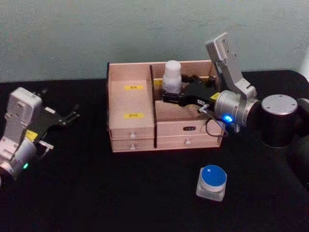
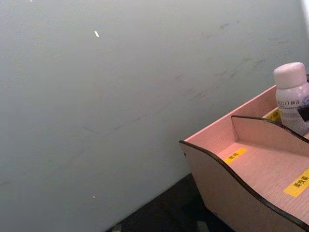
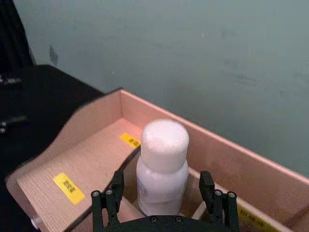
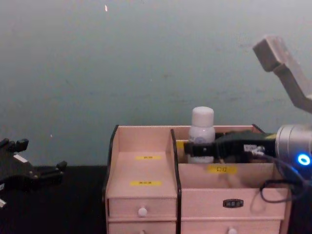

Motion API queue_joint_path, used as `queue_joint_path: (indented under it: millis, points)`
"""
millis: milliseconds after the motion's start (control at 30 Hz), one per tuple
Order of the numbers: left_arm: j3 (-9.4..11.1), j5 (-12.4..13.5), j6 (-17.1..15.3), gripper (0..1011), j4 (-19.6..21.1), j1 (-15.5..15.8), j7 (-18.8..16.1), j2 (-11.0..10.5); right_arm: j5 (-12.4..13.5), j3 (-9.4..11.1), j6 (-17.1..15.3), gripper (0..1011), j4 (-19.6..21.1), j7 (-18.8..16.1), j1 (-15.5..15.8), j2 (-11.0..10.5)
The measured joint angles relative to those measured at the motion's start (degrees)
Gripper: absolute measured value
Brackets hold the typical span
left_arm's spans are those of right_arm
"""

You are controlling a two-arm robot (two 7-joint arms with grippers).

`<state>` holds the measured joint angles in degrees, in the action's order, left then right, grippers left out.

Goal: Pick up the facial cleanser and watermelon frost from the table and place them into the tiered storage box.

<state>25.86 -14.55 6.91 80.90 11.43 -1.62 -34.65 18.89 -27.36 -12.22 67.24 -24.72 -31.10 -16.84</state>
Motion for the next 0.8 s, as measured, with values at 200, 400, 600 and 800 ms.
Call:
queue_joint_path:
  millis: [200, 400, 600, 800]
  points:
    - [0.00, 0.00, 0.00, 1001, 0.00, 0.00, 0.00, 0.00, 0.44, 1.19, 0.10, 1000, 4.53, 0.00, 1.48, -1.01]
    - [0.00, 0.00, 0.00, 1001, 0.00, 0.00, 0.00, 0.00, 1.49, 2.33, -1.19, 1000, 12.44, -0.30, 5.26, -4.14]
    - [0.00, 0.00, 0.00, 1001, 0.00, 0.00, 0.00, 0.00, 4.06, 3.71, -2.65, 1000, 21.02, -2.07, 10.99, -9.37]
    - [0.00, 0.00, 0.00, 1001, 0.00, 0.00, 0.00, 0.00, 5.59, 4.51, -4.37, 1000, 27.58, -3.33, 15.96, -15.05]
